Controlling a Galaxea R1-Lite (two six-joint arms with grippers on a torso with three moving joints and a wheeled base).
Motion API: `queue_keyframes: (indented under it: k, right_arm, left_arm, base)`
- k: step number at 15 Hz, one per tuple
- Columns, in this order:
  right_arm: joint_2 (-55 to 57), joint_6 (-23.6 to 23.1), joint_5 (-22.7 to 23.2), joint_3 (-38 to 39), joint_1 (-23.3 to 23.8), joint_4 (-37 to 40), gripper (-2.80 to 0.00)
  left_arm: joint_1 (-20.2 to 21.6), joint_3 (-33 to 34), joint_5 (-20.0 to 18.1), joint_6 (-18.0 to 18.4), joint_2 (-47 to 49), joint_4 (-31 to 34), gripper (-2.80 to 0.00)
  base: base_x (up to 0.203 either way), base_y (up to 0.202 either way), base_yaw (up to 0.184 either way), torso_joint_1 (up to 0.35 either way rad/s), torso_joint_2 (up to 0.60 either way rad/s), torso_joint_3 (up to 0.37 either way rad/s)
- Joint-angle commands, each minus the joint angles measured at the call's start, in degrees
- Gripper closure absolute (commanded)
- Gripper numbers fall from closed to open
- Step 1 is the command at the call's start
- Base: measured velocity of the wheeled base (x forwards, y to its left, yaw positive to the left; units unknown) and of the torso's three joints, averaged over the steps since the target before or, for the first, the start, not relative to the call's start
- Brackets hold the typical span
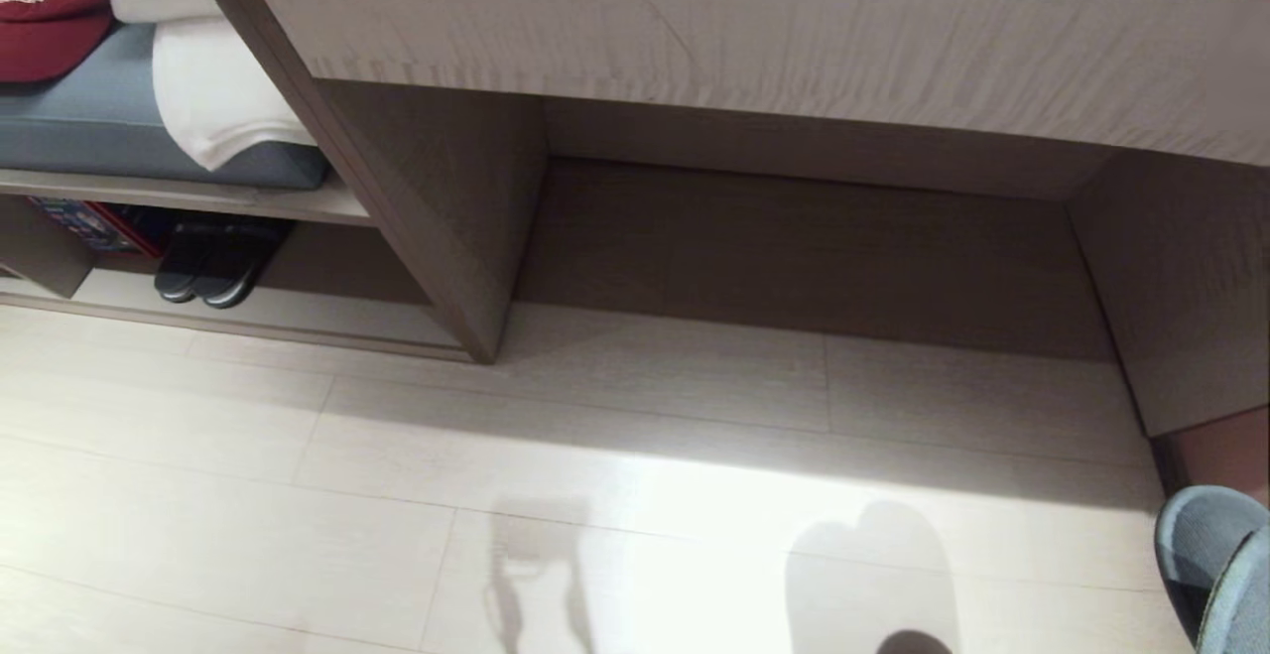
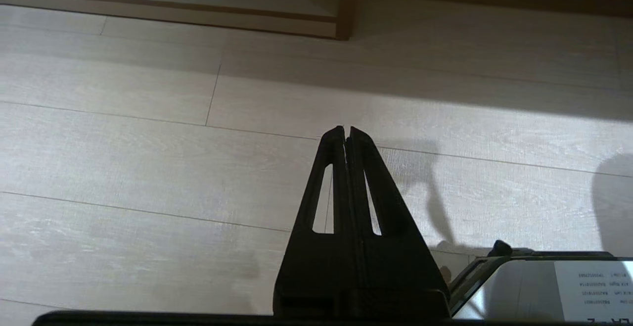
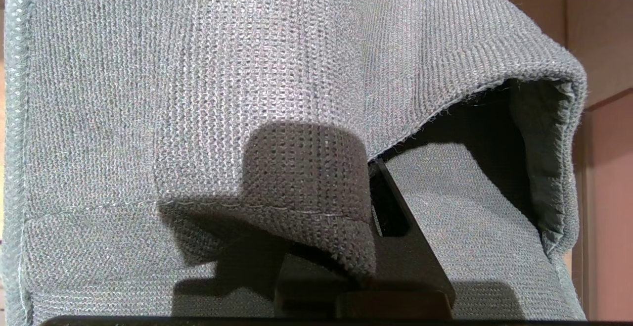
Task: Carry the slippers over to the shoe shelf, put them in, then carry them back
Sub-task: Place the slippers into the shoe cabinet
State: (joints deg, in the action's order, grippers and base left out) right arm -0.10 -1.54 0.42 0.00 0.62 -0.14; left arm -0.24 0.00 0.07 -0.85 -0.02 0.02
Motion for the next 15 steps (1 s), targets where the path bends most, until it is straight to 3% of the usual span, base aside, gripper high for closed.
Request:
queue_keyframes:
  k: [1, 15]
  right_arm:
    - [-0.1, 0.0, 0.0, 0.1, 0.0, 0.0, 0.0]
    - [-0.1, 0.0, 0.0, 0.1, 0.0, 0.0, 0.0]
  left_arm:
    - [0.0, 0.1, 0.0, 0.0, 0.1, 0.0, 0.0]
    - [0.0, 0.1, 0.0, -0.1, 0.0, 0.0, 0.0]
  base:
    - [0.0, 0.0, 0.0, 0.002, 0.0, 0.199]
    - [0.0, 0.0, 0.0, 0.003, 0.0, 0.203]
